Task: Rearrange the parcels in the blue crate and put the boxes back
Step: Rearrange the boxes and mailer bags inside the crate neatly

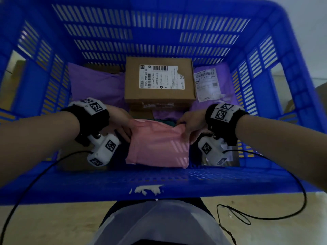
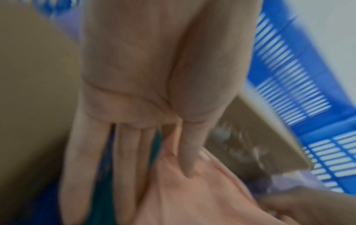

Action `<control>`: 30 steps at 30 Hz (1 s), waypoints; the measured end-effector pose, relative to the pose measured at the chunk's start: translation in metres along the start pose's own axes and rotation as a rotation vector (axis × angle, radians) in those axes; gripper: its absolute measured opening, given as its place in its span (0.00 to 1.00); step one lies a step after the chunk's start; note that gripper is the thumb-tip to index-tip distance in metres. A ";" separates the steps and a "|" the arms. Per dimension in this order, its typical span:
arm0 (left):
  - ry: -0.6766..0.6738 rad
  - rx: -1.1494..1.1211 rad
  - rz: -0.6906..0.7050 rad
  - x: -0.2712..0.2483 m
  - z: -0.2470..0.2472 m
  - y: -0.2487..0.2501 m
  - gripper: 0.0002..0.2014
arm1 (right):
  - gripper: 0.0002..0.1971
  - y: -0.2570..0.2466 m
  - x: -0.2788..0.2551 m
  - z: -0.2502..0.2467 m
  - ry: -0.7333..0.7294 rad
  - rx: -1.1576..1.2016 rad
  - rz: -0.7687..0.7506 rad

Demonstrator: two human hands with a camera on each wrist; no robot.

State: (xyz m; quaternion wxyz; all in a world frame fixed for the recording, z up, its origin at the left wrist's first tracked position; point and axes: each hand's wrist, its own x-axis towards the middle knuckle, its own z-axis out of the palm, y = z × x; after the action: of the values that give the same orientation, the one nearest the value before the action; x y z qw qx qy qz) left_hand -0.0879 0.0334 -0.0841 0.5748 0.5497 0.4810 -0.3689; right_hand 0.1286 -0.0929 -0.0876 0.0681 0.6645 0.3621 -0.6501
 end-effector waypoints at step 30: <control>0.431 -0.281 0.327 -0.115 -0.095 0.045 0.25 | 0.17 -0.056 -0.120 -0.089 0.824 0.287 -0.763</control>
State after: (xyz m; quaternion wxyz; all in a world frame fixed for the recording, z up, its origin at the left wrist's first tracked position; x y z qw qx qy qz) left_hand -0.0894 0.1211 0.0446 0.5817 0.6004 0.5434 -0.0762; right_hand 0.1826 -0.0491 0.0561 -0.4088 0.6877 0.4808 -0.3587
